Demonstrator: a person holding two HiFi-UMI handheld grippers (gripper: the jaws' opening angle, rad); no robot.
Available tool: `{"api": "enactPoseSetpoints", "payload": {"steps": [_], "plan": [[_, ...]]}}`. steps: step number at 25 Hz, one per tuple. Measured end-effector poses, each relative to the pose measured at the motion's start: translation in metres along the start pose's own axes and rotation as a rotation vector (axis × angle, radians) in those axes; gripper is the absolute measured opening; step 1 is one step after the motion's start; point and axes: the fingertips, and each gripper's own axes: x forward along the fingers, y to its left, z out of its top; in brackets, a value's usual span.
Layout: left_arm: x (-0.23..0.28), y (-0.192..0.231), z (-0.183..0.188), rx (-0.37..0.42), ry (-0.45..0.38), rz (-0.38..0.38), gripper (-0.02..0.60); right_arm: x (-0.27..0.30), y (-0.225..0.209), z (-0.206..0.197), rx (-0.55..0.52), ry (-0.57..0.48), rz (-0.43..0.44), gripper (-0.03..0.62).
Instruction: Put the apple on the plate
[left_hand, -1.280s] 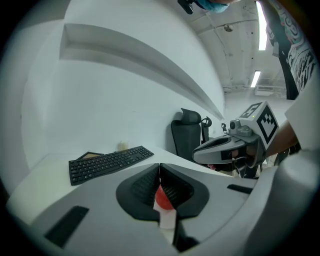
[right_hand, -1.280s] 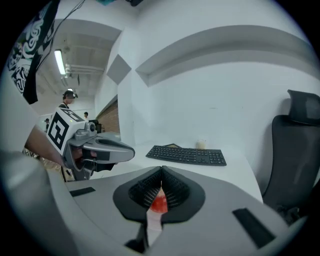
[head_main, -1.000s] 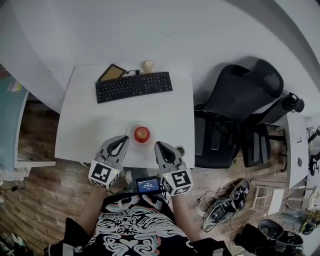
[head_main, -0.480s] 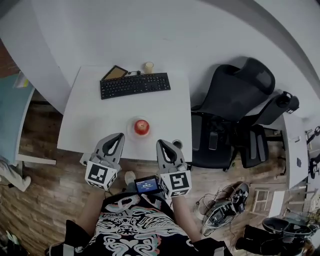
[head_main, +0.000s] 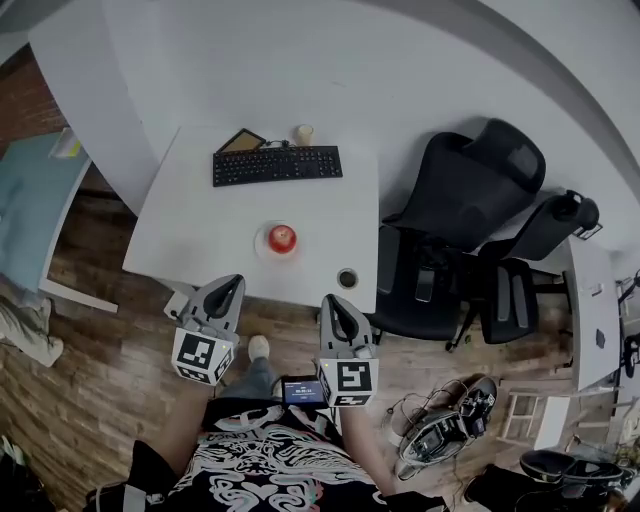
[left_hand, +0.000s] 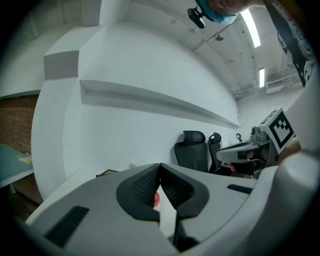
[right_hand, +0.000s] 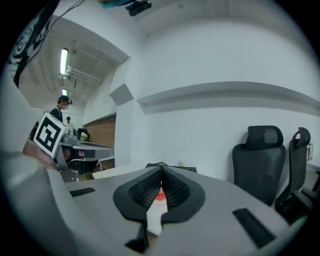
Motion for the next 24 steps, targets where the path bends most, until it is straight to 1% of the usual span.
{"api": "enactPoseSetpoints", "payload": {"steps": [3, 6, 12, 24], "plan": [[-0.016, -0.016, 0.0, 0.01, 0.011, 0.006, 0.014, -0.018, -0.002, -0.002, 0.016, -0.003, -0.011, 0.028], [-0.03, -0.021, 0.0, 0.013, 0.007, 0.02, 0.014, -0.029, 0.0, -0.002, 0.024, -0.013, -0.017, 0.028], [-0.04, -0.033, 0.002, 0.026, -0.009, 0.047, 0.014, -0.046, 0.002, -0.004, 0.029, -0.018, -0.014, 0.028], [-0.048, -0.033, 0.011, 0.012, -0.018, 0.078, 0.014, -0.053, -0.004, 0.0, 0.035, -0.022, -0.009, 0.028]]}}
